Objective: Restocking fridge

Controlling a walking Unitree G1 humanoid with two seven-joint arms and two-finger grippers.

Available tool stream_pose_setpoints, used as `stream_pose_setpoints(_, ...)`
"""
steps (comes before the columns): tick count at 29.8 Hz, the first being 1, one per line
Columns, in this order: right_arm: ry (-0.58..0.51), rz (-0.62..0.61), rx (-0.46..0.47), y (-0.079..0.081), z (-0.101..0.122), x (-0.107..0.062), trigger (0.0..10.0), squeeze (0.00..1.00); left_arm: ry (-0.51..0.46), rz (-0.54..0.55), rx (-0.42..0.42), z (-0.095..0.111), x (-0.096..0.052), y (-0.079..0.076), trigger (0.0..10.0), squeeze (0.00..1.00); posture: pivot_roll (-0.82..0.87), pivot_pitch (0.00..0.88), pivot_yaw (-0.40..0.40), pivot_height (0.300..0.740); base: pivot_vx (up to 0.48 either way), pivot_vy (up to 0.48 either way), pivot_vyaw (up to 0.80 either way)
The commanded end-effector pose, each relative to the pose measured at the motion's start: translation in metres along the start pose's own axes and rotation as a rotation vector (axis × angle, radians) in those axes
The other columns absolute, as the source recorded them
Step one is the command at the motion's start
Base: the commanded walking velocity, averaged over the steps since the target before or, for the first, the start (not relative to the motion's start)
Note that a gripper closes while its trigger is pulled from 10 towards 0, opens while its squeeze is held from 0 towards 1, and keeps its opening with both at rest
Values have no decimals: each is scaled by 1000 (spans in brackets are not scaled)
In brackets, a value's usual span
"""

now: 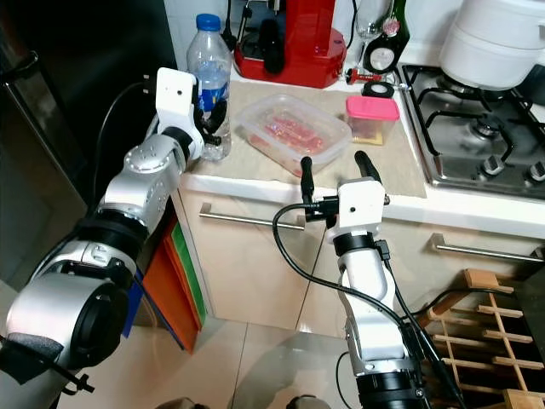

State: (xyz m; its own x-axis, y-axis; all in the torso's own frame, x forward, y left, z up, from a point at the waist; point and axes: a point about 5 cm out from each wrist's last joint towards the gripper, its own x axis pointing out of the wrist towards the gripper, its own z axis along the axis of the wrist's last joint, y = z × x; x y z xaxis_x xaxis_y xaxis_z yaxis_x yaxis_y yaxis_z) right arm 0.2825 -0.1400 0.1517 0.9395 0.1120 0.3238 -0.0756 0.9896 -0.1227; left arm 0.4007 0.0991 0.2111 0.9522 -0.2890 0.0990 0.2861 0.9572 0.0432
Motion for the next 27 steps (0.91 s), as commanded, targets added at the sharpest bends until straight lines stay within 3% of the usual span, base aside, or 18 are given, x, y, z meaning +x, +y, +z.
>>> stream_pose_setpoints(1, 23, 6, 6, 0, -4, -1, 10000, 0, -43, 3, 23, 9, 0, -2, 10000, 0, -82, 16, 0, 731, 0, 0, 0)
stream_pose_setpoints(7, 29, 8, 7, 1, -6, -2, 10000, 0, -119, 40, 30, 18, -8, 3, 10000, 0, -76, 17, -1, 731, 0, 0, 0)
stream_pose_setpoints(10, 33, 12, 5, 1, -6, -2, 10000, 0, -233, 50, 51, 42, -17, 7, 10000, 0, -68, 16, -2, 731, 0, 0, 0)
stream_pose_setpoints(14, 35, 13, 5, 1, -7, -2, 10000, 0, -242, 57, 68, 46, -22, 9, 10000, 0, -65, 14, 2, 731, 0, 0, 0)
stream_pose_setpoints(17, 38, 11, 8, 0, -8, -3, 10000, 0, -232, 102, 31, 37, -34, 12, 10000, 0, -56, 13, 12, 731, 0, 0, 0)
stream_pose_setpoints(21, 50, 3, 13, -2, -10, -6, 10000, 0, -140, 97, 21, 5, -64, 2, 10000, 0, -42, 15, 10, 731, 0, 0, 0)
stream_pose_setpoints(27, 56, 0, 8, -9, -10, -9, 10000, 0, -161, 74, 37, -4, -92, -3, 10000, 0, -20, 13, 6, 731, 0, 0, 0)
